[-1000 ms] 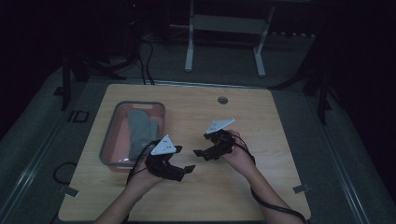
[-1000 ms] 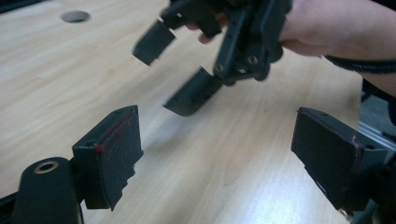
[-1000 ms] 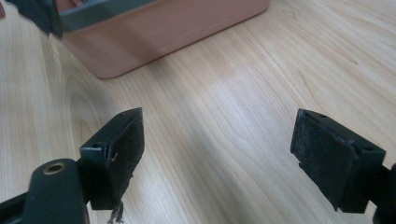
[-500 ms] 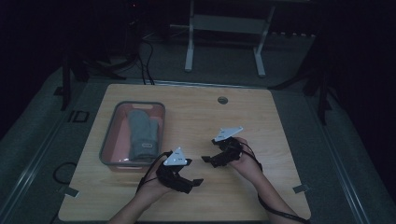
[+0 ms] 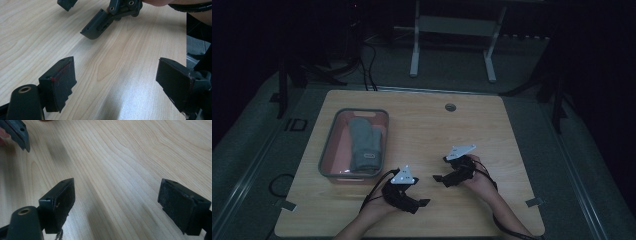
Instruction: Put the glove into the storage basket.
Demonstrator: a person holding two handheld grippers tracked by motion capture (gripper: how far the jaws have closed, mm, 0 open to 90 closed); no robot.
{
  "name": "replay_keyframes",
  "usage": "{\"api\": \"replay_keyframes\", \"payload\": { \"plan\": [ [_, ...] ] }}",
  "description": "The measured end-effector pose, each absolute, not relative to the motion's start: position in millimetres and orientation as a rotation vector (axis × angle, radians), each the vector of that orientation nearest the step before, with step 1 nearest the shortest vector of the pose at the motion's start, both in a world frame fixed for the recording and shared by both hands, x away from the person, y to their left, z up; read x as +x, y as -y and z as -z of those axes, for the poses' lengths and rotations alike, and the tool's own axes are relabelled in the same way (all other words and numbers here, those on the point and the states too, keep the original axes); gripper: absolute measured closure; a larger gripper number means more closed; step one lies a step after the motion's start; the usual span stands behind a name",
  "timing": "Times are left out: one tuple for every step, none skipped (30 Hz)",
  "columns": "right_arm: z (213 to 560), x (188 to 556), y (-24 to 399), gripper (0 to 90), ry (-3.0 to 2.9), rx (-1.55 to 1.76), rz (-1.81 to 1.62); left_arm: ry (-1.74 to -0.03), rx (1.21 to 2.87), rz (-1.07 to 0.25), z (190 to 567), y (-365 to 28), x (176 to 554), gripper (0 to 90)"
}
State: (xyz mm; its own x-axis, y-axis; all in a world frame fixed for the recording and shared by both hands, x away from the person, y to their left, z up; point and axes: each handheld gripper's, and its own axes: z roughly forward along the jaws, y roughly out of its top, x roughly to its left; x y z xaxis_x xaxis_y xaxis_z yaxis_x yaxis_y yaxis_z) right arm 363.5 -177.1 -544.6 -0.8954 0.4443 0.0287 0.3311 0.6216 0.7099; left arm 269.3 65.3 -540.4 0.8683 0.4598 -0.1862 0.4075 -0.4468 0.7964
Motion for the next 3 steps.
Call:
{"api": "replay_keyframes", "payload": {
  "plan": [
    [545.1, 363.3, 177.3, 14.3, -2.694, 0.646, -1.132, -0.632, 2.086, -0.065, 540.7, -65.8, 269.5, 16.6],
    [544.9, 363.4, 177.2, 14.3, -2.696, 0.644, -1.137, -0.633, 2.082, -0.060, 540.7, -66.3, 269.8, 16.5],
    [544.4, 363.4, 177.1, 14.3, -2.693, 0.645, -1.139, -0.637, 2.078, -0.052, 540.7, -66.9, 270.1, 16.6]
  ]
}}
